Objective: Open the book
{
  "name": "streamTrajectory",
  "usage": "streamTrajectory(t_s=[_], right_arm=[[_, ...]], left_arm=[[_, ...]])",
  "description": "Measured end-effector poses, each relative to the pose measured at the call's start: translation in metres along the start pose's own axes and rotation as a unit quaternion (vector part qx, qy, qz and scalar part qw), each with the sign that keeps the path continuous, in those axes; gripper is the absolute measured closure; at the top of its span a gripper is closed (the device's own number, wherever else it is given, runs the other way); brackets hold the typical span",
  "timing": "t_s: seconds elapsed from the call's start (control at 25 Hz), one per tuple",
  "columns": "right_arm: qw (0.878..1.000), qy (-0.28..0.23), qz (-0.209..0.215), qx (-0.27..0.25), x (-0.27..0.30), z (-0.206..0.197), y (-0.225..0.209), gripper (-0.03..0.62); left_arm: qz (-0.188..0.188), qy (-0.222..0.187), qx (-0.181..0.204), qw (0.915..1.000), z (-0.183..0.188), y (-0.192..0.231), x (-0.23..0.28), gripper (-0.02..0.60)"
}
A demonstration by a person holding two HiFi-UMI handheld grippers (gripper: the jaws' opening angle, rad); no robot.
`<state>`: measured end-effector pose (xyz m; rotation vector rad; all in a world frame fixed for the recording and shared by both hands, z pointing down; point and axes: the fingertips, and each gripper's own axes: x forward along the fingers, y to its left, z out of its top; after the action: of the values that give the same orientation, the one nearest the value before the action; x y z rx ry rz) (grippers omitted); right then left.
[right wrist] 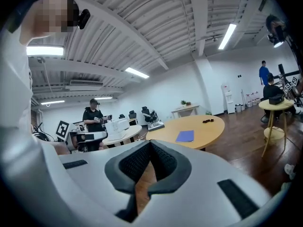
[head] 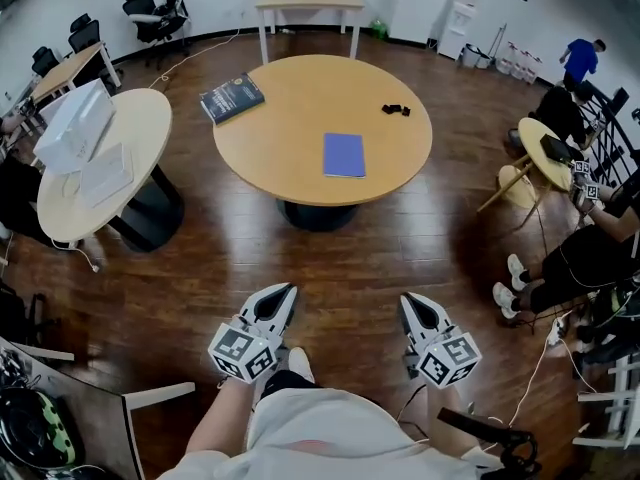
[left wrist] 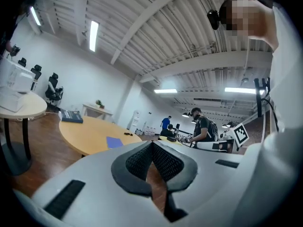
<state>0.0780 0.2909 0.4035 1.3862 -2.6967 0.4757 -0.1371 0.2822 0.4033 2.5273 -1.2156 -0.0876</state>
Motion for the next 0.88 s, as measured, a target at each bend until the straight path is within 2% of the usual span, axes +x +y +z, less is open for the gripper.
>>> streamTrajectory(t_s=[0.12, 0.28, 0.6, 0.88], right_arm=[[1.000, 0.002, -0.002, -0.004, 0.041, 0.009, 0.002, 0.597], [1.000, -0.005, 0.005, -0.009, 0.082, 0.014, 0.012, 0.597], [1.000, 0.020, 0.002, -0.012, 0.123, 0.019, 0.005, 0.597], [0.999, 0.026, 0.018, 0.003, 0.154, 0.016, -0.028, 0.597]], left_arm=[[0.005, -0.009, 0.008, 0.9999, 0.022, 0.041, 0.010, 0.572], [-0.001, -0.010, 0.011, 0.9999, 0.033, 0.078, 0.017, 0.572], [-0.011, 0.000, 0.000, 0.9999, 0.036, 0.105, 0.040, 0.572], [-0.001, 0.011, -0.007, 0.9999, 0.031, 0.119, 0.074, 0.572]])
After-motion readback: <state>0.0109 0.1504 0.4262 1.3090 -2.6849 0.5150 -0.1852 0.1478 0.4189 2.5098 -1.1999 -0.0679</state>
